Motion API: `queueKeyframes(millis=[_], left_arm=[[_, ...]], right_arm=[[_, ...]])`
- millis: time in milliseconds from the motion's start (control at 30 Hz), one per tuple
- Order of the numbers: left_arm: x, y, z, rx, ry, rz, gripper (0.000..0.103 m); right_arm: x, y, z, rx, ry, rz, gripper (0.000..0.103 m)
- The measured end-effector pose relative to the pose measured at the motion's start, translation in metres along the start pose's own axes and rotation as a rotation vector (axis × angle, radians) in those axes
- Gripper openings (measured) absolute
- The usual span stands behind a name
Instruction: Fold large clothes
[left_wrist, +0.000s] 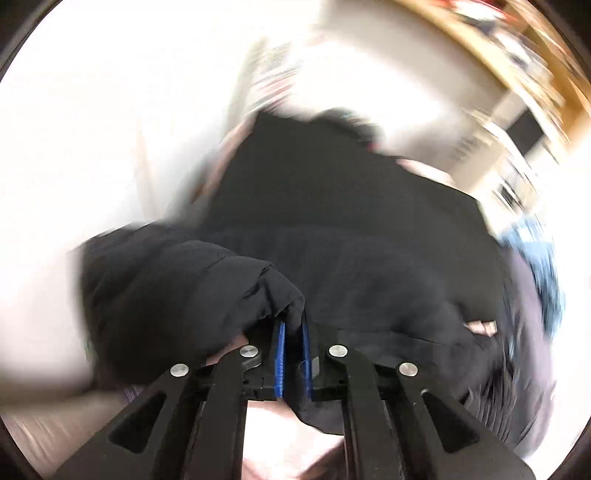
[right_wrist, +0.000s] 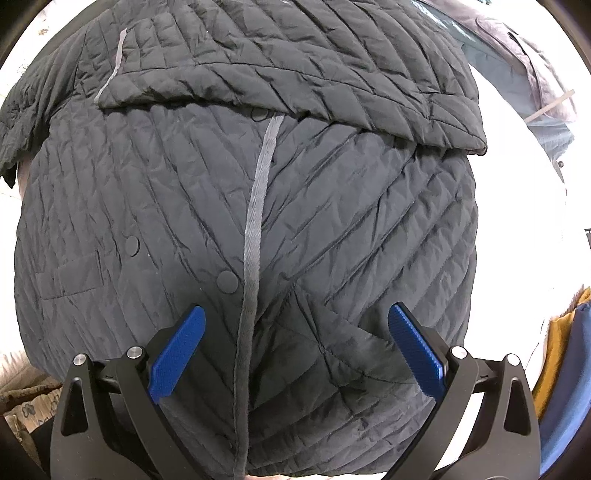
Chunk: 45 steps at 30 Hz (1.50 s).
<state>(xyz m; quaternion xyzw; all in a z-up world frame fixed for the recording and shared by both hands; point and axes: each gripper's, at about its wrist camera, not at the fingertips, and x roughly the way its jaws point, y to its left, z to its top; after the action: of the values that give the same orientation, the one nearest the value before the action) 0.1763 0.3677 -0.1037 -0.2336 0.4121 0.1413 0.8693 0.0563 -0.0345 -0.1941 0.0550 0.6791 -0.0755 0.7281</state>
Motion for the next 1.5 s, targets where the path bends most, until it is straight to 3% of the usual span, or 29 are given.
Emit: queueKeyframes(millis=[133,200,267,367,433,500,567,600,667,767,900,1067,1333,1500], left_arm=[[-0.046,-0.11,-0.009,0.288,-0.109,-0.171,0.006],[-0.06,-0.16,-0.024,0.389,-0.126,-0.258,0.006],[-0.062,-0.208,-0.048,0.475,-0.098,-0.358,0.006],[-0.053,-0.286,-0.108,0.685,-0.011,-0.477,0.006],[-0.043,-0.32,-0.145,0.787,0.055,-0.518,0.006],[-0.026,-0.349,-0.189,0.89,0.133,-0.509,0.006],[-0.011,-0.369,-0.23,0.975,0.204,-0.469,0.017],[0.0,-0.375,-0.251,1.008,0.257,-0.452,0.041],[0.012,-0.375,-0.282,1.034,0.361,-0.463,0.074],[0.022,-0.357,-0.299,1.013,0.411,-0.489,0.089],[0.023,-0.342,-0.294,0.972,0.435,-0.48,0.09],[0.034,-0.298,-0.252,0.913,0.382,-0.354,0.09],[0.043,-0.248,-0.177,0.811,0.243,-0.186,0.09],[0.067,-0.251,-0.153,0.824,0.237,-0.134,0.09]], right_arm=[[0.001,-0.007,0.002,0.012,-0.008,0.01,0.098],[-0.001,-0.012,0.003,0.023,-0.019,0.012,0.098],[-0.005,-0.017,0.003,0.038,-0.031,0.013,0.098],[-0.008,-0.032,0.0,0.076,-0.038,0.011,0.098],[-0.009,-0.042,-0.002,0.102,-0.036,0.004,0.098],[-0.01,-0.056,-0.006,0.136,-0.033,-0.002,0.098],[-0.011,-0.068,-0.01,0.165,-0.029,-0.009,0.098],[-0.011,-0.075,-0.012,0.181,-0.025,-0.012,0.098],[-0.011,-0.086,-0.015,0.208,-0.017,-0.014,0.098],[-0.007,-0.103,-0.018,0.235,-0.002,-0.014,0.098],[-0.001,-0.117,-0.013,0.254,0.009,-0.008,0.098],[-0.005,-0.113,0.017,0.217,-0.032,-0.002,0.098],[-0.063,-0.067,0.12,-0.006,-0.289,-0.021,0.098],[-0.078,-0.023,0.18,-0.19,-0.404,-0.024,0.098]])
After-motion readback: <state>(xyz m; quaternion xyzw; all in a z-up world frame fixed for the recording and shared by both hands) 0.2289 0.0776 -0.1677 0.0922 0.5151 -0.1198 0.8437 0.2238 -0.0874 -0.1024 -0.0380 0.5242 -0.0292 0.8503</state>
